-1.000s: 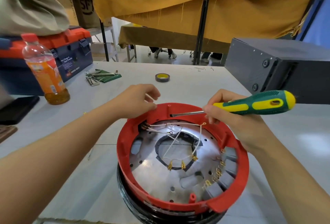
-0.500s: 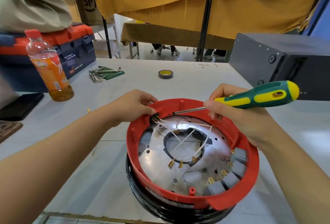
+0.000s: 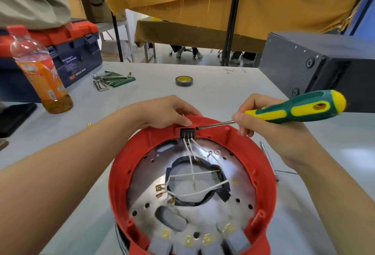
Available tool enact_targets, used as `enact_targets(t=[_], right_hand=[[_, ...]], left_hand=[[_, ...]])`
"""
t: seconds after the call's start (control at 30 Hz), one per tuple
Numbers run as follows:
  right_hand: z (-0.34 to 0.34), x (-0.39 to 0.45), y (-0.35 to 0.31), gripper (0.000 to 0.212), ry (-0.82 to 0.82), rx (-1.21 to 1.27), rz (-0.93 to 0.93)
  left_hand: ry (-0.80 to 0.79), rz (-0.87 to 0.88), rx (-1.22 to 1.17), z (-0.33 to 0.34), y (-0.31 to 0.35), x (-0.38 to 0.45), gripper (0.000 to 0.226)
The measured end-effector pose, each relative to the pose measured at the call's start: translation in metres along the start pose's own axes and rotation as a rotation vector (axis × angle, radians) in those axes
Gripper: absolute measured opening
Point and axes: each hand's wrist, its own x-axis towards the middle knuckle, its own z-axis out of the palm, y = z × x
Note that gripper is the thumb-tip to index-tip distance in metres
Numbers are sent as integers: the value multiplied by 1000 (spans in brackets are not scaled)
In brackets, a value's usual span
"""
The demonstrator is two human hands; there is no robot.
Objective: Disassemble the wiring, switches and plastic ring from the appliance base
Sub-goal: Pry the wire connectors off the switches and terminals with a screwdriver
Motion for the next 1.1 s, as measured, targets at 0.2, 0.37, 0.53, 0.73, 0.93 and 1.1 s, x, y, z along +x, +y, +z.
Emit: enact_targets(t=[0.2, 0.37, 0.53, 0.73, 0.93, 1.1], right_hand=[[3, 3, 9, 16, 5, -10, -9], [1, 7, 10, 15, -39, 10, -30], [-2, 9, 14, 14, -59, 11, -27], [-5, 7, 14, 16, -99, -33, -32], [-5, 9, 14, 17, -161, -90, -34], [-3, 15, 14, 21, -170, -70, -38]], left_hand=[[114, 10, 137, 6, -2, -2, 31], [129, 10, -76, 8, -9, -5, 23], [125, 43, -95, 9, -8, -4, 22], [103, 51, -105, 7, -8, 0, 24], [100, 66, -91, 8, -8, 1, 24], [102, 77, -64, 8, -8, 1, 21]])
